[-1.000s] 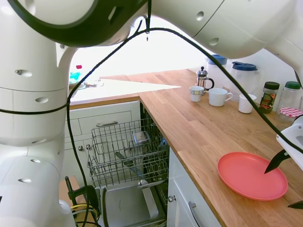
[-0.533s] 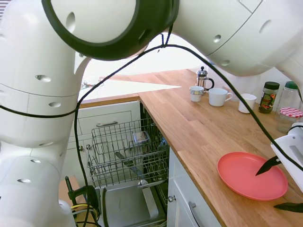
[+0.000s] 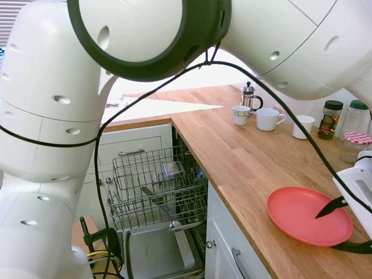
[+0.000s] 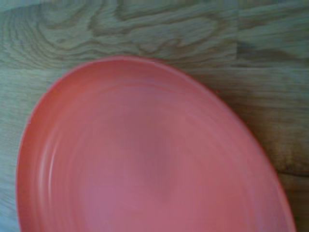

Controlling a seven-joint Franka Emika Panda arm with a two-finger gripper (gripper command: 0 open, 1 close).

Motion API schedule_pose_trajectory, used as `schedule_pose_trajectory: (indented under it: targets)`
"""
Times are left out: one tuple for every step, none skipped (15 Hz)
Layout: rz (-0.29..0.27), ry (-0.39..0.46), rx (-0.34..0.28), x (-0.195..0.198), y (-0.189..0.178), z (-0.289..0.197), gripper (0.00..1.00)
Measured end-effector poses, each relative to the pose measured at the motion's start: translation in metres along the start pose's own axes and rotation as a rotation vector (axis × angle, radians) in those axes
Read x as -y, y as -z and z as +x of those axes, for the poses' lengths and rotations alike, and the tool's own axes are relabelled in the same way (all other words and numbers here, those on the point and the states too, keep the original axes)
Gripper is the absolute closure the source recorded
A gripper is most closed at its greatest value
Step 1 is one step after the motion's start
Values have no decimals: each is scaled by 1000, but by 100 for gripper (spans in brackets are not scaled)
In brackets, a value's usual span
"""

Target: Put the plate in the dishwasher

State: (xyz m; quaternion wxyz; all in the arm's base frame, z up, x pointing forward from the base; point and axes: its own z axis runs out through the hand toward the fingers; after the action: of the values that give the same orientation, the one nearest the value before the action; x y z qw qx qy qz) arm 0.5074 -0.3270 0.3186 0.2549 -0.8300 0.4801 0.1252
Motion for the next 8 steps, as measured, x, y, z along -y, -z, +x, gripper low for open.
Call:
schedule_pose_trajectory:
  targets:
    - [2,-1,1,0,-1,1,100]
    - [5,-3,2,1,-2,2,100]
    - [9,-4,1,1,-3,2,100]
    - [11,-6,0,1,-4,3,100]
    - [12,-8,0,0,-5,4,100]
    - [12,-10,0,0,-6,5,100]
    - [14,-12,1,0,-8,6,100]
    - [18,-14,0,0,-9,7,100]
